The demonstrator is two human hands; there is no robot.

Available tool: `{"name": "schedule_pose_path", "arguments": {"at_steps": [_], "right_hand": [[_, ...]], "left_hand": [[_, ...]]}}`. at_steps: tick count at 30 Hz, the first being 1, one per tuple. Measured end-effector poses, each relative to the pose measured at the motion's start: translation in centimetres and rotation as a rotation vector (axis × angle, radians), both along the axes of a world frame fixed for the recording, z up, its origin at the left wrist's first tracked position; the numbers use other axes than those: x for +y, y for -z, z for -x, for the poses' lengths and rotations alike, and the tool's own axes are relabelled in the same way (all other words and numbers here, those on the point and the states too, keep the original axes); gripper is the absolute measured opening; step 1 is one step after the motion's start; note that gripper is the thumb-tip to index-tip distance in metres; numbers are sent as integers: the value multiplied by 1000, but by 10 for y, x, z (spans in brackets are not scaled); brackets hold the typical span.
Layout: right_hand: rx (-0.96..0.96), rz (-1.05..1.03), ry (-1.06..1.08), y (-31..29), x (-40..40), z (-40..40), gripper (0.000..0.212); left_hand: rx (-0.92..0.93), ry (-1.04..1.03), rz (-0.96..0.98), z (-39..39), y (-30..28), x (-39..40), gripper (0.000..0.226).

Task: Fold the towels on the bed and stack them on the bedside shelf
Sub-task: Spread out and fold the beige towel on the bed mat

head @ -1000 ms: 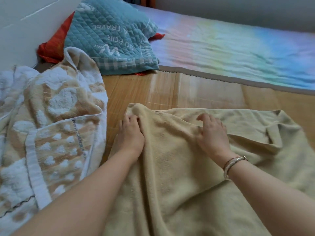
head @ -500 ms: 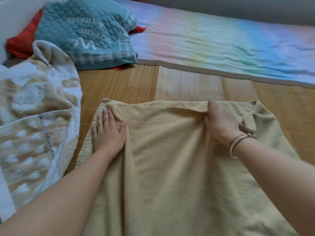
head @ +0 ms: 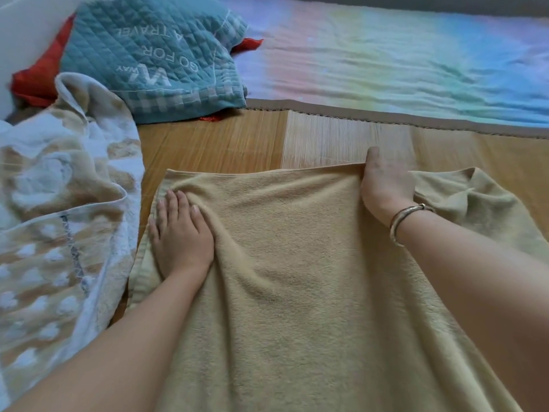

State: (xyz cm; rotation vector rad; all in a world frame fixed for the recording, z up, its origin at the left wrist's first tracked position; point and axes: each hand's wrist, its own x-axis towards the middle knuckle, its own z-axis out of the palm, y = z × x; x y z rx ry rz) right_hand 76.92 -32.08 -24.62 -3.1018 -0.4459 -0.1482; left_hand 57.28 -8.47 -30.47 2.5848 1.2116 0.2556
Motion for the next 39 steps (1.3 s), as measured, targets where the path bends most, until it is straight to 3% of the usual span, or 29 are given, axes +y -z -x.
{"name": "schedule_pose_path", "arguments": {"at_steps": [9,13,19,22,27,32,36,39], "right_hand": [[33,137,-35,17,5,-21,30],[65,51,-18,4,-10,-8,36],[-72,-36,-166,-14,-81,17,35],[-74,-70,-80,-19,-122,20,32],[-38,-232,265,-13,-184,25,40],[221,-370,507,3,-237,17,53],[247,-495,366,8,-248,5,28],[121,-583,322,1,-258,-6,16]], "left_hand": [[157,38,-74,-1,4,3,62],[228,39,-38,-5,-10,-4,62],[53,119,-1,-35,-43,-64,52],[16,302,51,-63,-52,-129,53],[23,531,154,-96,-50,-223,56],[53,541,227,-119,-27,-256,61],[-95,498,286,-118,-14,-254,56],[-127,481,272,-117,-11,-254,54]]}}
